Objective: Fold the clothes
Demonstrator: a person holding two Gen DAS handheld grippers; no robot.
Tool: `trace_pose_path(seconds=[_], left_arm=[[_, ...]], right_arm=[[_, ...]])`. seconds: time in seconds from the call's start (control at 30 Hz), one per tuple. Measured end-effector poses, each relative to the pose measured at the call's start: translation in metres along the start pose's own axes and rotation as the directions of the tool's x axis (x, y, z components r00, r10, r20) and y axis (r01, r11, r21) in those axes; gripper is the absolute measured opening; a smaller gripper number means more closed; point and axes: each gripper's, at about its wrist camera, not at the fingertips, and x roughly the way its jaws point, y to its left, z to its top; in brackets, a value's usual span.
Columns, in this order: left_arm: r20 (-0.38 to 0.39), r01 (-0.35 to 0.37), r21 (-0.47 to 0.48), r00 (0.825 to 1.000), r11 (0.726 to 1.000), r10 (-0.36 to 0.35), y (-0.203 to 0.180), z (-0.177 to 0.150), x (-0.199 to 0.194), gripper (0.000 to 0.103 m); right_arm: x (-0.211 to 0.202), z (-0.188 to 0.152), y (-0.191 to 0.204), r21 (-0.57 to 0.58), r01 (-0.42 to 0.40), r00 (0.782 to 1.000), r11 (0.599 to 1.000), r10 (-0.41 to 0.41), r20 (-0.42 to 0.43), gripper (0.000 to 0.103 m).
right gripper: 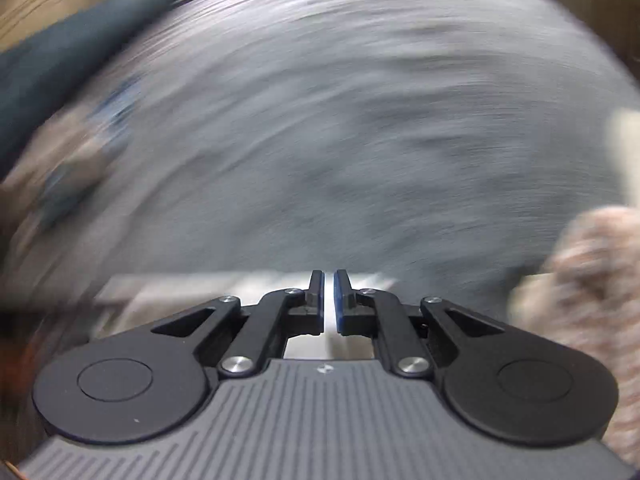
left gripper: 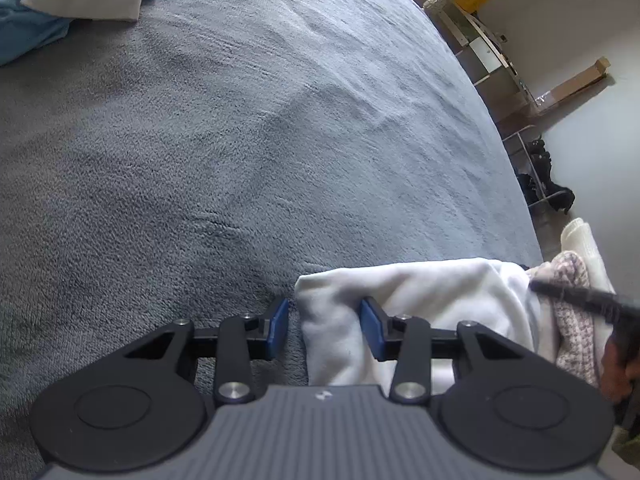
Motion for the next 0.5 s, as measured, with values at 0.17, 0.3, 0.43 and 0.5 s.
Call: trace_pose_path(seconds=[0.17,0.3,0.43,0.5], left_arm=[[-0.005,-0.007,0.024,1.0,1.0,0.007,-0.002,0.001,0.002,0.041],[-0.007,-0.014,0.039,1.0,0.999,0.015,-0.003,0.003,0.006,0.041],[-0.008,-0.032,0.064,0.999,0.997,0.033,-0.007,0.004,0.006,0.041],[-0.008,-0.052,0.085,0.999,0.995,0.052,-0.012,0.005,0.003,0.041]], right_arm=[[0.005,-0.024,-0.03,0.119,0.378,0.925,0.918,-0.368,-0.094,0.007],[-0.028,-0.034,-0.005,0.125,0.163,0.986,0.979,-0.166,0.017,0.007],[-0.013,-0.057,0.006,0.012,0.237,0.965,0.971,-0.234,-0.123,0.006],[-0.017,-0.068,-0.012,0.092,0.382,0.913,0.919,-0.361,-0.187,0.01]])
